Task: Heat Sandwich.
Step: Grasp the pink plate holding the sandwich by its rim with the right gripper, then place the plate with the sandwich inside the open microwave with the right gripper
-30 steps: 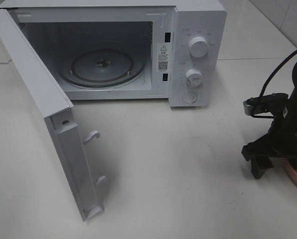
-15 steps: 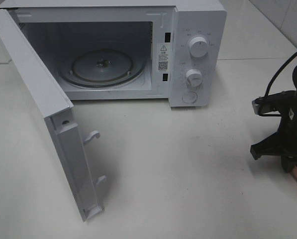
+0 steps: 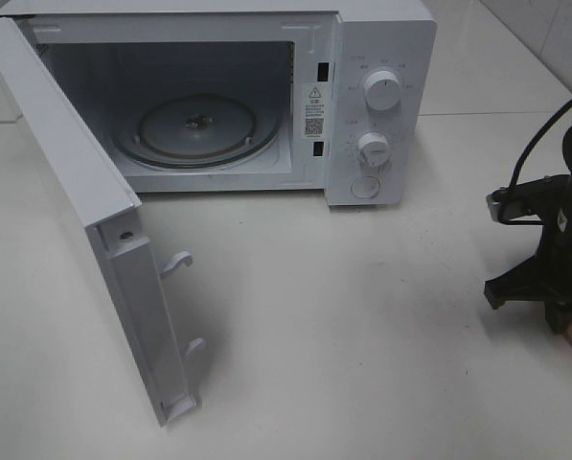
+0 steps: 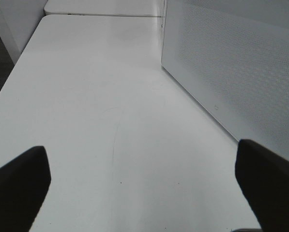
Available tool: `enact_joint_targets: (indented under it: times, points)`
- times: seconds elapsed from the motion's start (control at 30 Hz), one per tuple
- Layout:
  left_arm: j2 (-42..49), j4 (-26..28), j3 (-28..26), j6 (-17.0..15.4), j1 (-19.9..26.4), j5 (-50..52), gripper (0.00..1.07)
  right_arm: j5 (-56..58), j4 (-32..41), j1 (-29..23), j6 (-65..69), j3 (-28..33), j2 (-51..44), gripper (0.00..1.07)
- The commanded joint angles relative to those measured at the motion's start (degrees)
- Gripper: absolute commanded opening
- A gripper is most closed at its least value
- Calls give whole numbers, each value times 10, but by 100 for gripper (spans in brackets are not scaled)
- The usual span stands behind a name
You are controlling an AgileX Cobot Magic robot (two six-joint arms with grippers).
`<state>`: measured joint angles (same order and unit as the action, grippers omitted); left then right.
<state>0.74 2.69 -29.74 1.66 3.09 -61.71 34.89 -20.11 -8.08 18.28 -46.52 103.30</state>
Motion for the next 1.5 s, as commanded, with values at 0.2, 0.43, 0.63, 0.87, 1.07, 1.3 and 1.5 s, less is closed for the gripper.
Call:
enact_joint_targets:
  times: [0.2, 0.43, 0.63, 0.87, 1.07, 1.3, 1.5]
  points:
    - [5, 5, 2, -2, -2, 2, 96, 35, -54, -33, 49, 1, -25, 0]
    - [5, 5, 2, -3, -2, 2, 96, 73, -87, -52, 74, 1, -42, 0]
    - [5, 5, 2, -3, -2, 2, 96, 92, -95, -69, 79, 2, -64, 0]
    - [5, 5, 2, -2, -2, 2, 96, 127, -95, -93, 74, 2, -94, 0]
    - [5, 5, 2, -2, -2, 2, 96, 150, -94, -129, 70, 10, -127, 0]
    - [5, 5, 2, -2, -2, 2, 96, 162, -92, -168, 68, 22, -155, 0]
    - [5, 5, 2, -2, -2, 2, 96, 180, -87, -213, 63, 33, -184, 0]
